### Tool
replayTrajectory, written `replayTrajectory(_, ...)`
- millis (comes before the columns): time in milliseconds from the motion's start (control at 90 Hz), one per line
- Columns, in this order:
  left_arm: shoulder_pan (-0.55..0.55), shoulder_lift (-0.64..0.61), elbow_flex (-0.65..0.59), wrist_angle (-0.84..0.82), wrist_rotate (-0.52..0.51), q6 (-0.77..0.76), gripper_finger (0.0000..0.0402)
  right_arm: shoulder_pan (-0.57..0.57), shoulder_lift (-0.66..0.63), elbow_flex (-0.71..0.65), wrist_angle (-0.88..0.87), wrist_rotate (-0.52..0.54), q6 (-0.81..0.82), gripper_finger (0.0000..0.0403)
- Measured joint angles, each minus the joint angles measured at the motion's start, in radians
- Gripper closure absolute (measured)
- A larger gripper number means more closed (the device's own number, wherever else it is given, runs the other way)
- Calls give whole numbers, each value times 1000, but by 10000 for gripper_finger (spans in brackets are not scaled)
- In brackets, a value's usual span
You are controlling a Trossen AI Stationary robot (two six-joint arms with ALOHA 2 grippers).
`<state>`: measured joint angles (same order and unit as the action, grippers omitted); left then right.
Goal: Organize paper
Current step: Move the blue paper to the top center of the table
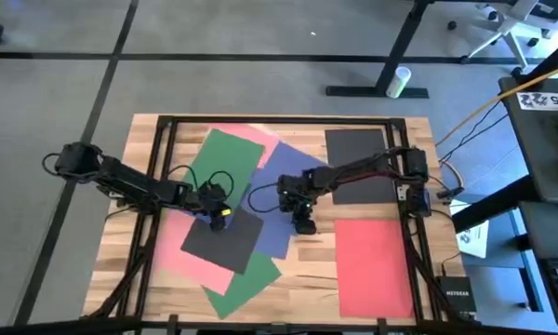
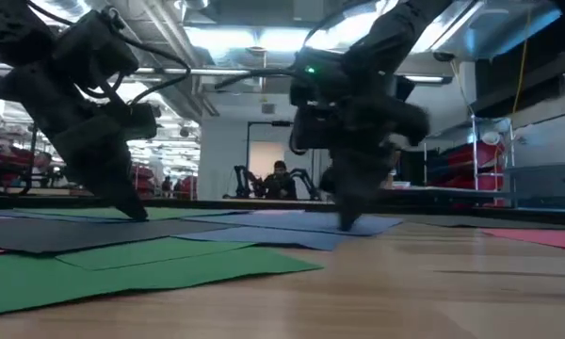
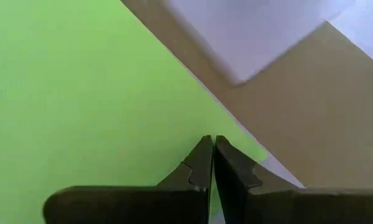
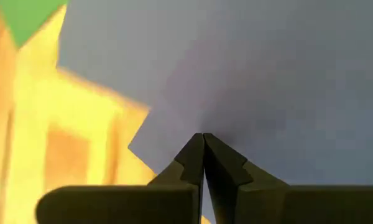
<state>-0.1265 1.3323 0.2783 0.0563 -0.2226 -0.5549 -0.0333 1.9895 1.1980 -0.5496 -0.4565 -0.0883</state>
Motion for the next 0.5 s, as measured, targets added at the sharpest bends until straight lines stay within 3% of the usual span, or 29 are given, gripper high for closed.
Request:
replayTrajectory(289, -7, -7, -3, 15, -1, -1, 401, 41, -29, -2, -166, 12, -18, 403)
replayTrajectory(500, -42, -87, 7, 59, 35, 35, 402, 70, -71, -3, -145, 24, -29, 403)
